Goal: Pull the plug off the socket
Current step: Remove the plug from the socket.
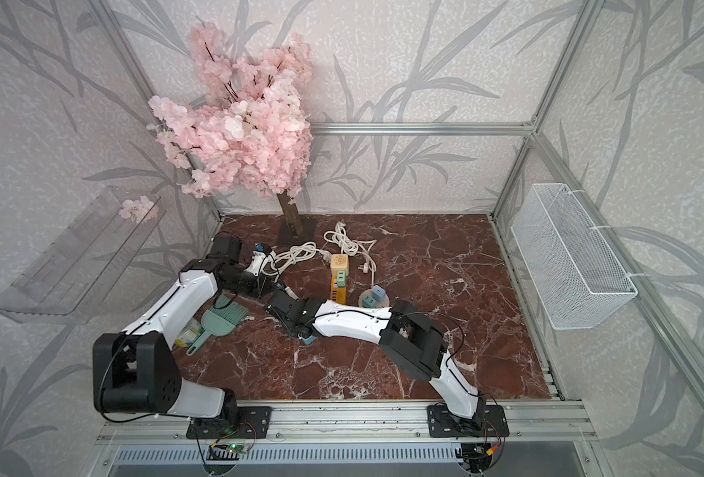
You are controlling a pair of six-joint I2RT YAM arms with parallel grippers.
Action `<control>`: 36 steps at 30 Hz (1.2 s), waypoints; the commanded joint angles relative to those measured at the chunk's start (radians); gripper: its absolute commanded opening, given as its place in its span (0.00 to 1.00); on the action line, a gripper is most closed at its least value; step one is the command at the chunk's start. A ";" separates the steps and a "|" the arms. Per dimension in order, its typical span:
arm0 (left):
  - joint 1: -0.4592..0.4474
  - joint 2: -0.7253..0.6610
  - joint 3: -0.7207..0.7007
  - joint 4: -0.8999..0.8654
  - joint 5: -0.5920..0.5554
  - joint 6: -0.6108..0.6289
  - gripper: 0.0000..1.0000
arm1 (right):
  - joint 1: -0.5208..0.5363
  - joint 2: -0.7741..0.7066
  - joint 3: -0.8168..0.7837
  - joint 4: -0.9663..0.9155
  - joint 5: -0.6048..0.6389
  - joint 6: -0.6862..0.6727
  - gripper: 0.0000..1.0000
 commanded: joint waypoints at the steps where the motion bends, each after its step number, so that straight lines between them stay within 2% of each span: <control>1: 0.013 -0.046 -0.037 -0.016 -0.001 -0.032 0.00 | -0.019 0.007 0.035 -0.031 0.046 0.076 0.00; 5: 0.029 -0.080 -0.072 -0.042 0.013 -0.029 0.00 | -0.031 0.012 0.051 -0.035 0.045 0.125 0.00; 9: 0.034 -0.092 -0.122 -0.072 0.117 0.030 0.00 | -0.037 0.038 0.095 -0.058 0.051 0.156 0.00; 12: 0.038 -0.109 -0.183 -0.029 0.191 0.050 0.00 | -0.043 0.057 0.129 -0.067 0.061 0.180 0.00; 19: 0.040 -0.043 -0.243 0.091 0.254 -0.029 0.00 | -0.060 0.083 0.159 -0.066 0.035 0.205 0.00; 30: 0.040 0.185 -0.156 0.098 0.288 -0.168 0.00 | -0.061 0.092 0.165 -0.045 0.018 0.217 0.00; 36: 0.041 0.185 -0.175 0.157 0.332 -0.217 0.00 | -0.060 0.106 0.172 -0.028 0.006 0.225 0.00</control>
